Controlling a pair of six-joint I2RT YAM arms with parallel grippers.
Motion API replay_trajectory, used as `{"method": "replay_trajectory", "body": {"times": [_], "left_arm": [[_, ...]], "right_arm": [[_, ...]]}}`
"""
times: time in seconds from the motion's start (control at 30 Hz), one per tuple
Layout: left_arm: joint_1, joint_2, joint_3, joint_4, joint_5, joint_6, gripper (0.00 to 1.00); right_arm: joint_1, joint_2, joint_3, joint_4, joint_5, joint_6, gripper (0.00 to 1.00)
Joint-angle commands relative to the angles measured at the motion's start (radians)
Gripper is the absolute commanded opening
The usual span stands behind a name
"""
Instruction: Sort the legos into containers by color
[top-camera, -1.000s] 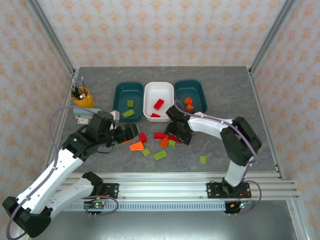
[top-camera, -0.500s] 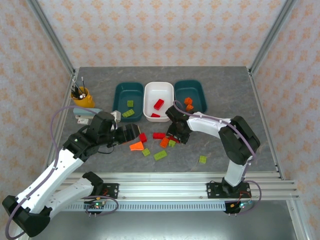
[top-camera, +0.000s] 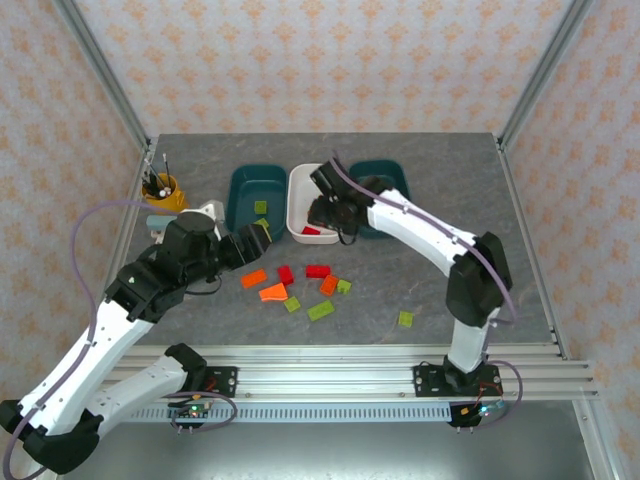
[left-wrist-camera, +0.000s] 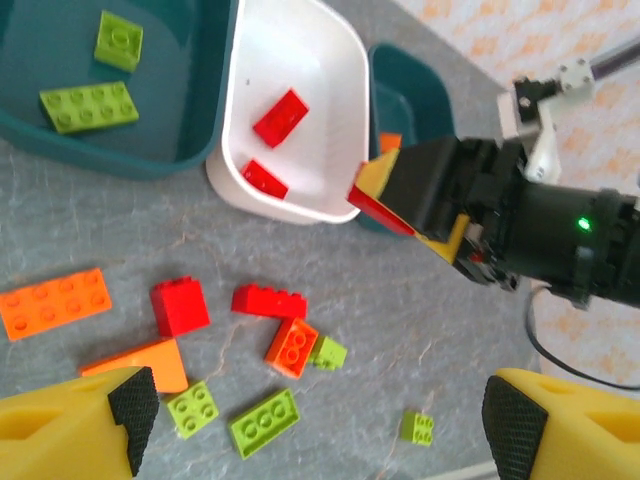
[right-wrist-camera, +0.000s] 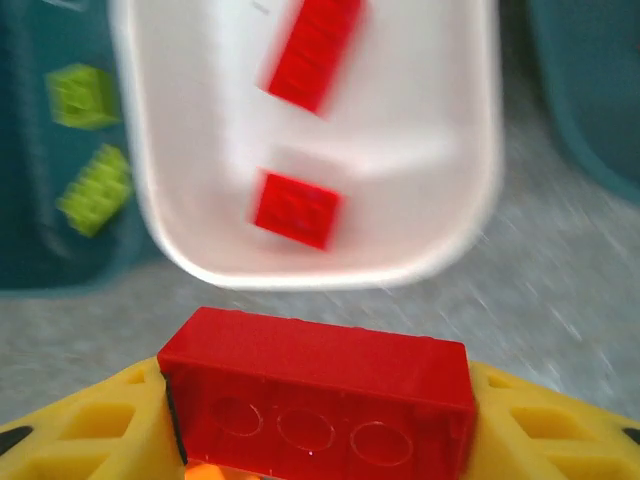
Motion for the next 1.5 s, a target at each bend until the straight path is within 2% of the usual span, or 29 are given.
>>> {"method": "replay_trajectory", "body": {"times": [0.0, 0.2, 0.37, 0.53, 0.73, 1.03, 1.1, 1.2, 1.37, 1.47], "left_arm": [[-0.007, 0.027, 0.048, -0.029, -0.082, -0.016, 0.87], [-0.010, 0.038, 0.054, -0.035, -0.089, -0.028, 0.87], [-0.009, 0.043, 0.059, -0.077, -0.085, -0.032, 0.87], [-0.009, 0.053, 0.048, -0.118, -0.074, -0.046, 0.87], [-0.009, 0.073, 0.042, -0.146, -0.076, -0.060, 0.87], [-0.009, 0.094, 0.032, -0.123, -0.067, -0.062, 0.87], [-0.009, 0.096, 0.031, -0.114, -0.064, -0.064, 0.87], [-0.009, 0.096, 0.031, -0.111, -0.063, -0.062, 0.87], [-0.010, 0.089, 0.029, -0.116, -0.063, -0.064, 0.87], [-0.011, 0.078, 0.022, -0.118, -0.064, -0.069, 0.87]], "right_arm": [[-0.024, 0.155, 0.105, -0.069, -0.013, -0.112, 0.47], [-0.064, 0.358, 0.299, -0.118, -0.115, -0.155, 0.47], [-0.083, 0.450, 0.385, -0.150, -0.168, -0.161, 0.56], [-0.086, 0.447, 0.396, -0.154, -0.171, -0.156, 0.69], [-0.086, 0.364, 0.388, -0.155, -0.148, -0.155, 0.73], [-0.086, 0.253, 0.352, -0.158, -0.130, -0.153, 0.73], [-0.086, 0.246, 0.329, -0.145, -0.141, -0.145, 0.67], [-0.086, 0.250, 0.303, -0.122, -0.148, -0.136, 0.61], [-0.096, 0.289, 0.311, -0.149, -0.064, -0.147, 0.60], [-0.103, 0.342, 0.338, -0.177, -0.054, -0.137, 0.60]]}}
